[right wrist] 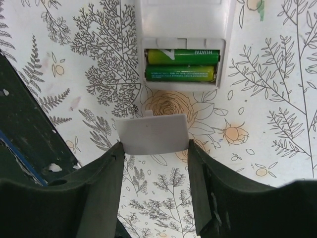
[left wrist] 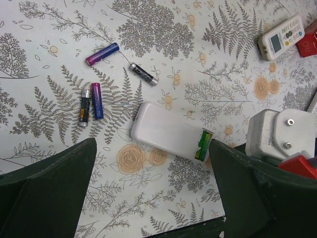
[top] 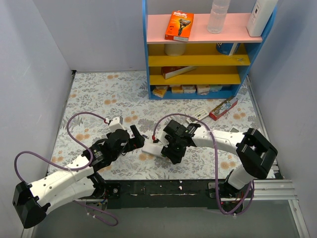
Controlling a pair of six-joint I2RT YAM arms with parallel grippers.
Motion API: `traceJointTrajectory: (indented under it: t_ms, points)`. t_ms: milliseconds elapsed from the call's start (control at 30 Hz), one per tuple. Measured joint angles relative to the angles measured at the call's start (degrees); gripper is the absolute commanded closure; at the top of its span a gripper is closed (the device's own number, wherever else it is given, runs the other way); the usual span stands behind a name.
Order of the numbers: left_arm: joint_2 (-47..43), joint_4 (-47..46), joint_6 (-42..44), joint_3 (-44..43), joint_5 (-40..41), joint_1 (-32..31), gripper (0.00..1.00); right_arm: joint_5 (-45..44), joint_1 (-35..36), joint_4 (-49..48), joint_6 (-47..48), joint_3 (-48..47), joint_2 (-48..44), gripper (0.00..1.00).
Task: Load the batteries into the remote control
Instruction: Pick up the battery cover at the center of the board, then load the battery cover into the remote control.
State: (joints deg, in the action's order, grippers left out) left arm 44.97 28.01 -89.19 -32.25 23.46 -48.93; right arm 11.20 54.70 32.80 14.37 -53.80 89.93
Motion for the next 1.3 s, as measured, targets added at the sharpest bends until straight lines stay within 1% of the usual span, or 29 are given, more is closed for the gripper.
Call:
traceJointTrajectory:
  t_ms: [200,467,800,967,1100,1300]
  points:
    - [0.4,-0.7,-0.5,0.0,-0.4,0.0,0.02,-4.4,2.8,-0.1,-5.2,-1.6,-0.1,0.84]
    - [-1.0,-0.4,-2.2,0.0,0.3,0.0,0.02,-9.0,3.5,0.0,-8.5,-6.7,3.1,0.83]
    - [-6.9,3.4,-5.3,0.0,5.6,0.0,0.02,-10.3,4.5,0.9,-9.7,-10.7,8.6,0.82]
    - [-8.5,5.2,-6.2,0.0,7.8,0.0,0.02,-11.3,5.0,2.2,-10.2,-12.1,10.2,0.82]
    - [-8.6,5.5,-6.2,0.0,8.5,0.0,0.02,-12.2,5.2,3.4,-11.0,-13.0,11.3,0.8]
    - [-8.4,5.4,-6.2,0.0,8.7,0.0,0.02,-13.0,5.4,4.6,-11.5,-14.0,11.8,0.72]
